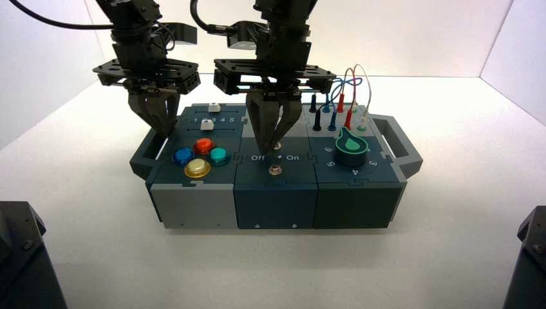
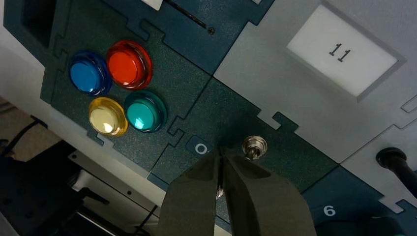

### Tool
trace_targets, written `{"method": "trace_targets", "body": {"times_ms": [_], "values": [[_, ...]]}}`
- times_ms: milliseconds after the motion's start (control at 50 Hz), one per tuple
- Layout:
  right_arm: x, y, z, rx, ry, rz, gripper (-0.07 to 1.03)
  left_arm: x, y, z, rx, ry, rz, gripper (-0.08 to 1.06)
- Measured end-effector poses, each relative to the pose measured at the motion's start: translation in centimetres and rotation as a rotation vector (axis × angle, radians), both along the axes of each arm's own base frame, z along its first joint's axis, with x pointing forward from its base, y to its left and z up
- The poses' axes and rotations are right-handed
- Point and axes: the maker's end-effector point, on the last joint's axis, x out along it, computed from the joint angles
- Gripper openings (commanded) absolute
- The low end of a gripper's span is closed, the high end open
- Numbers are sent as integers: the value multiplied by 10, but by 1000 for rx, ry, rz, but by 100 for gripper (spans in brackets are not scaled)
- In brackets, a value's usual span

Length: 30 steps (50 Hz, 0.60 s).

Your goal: Flip the top switch on with the right gripper.

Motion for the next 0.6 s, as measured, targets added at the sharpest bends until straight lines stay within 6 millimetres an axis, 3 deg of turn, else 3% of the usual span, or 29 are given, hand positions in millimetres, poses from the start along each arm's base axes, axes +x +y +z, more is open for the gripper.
{"method": "trace_targets", "body": {"times_ms": [600], "values": [[15, -15, 14, 3, -8, -48, -2, 0, 0, 0, 0, -1, 0, -3]]}}
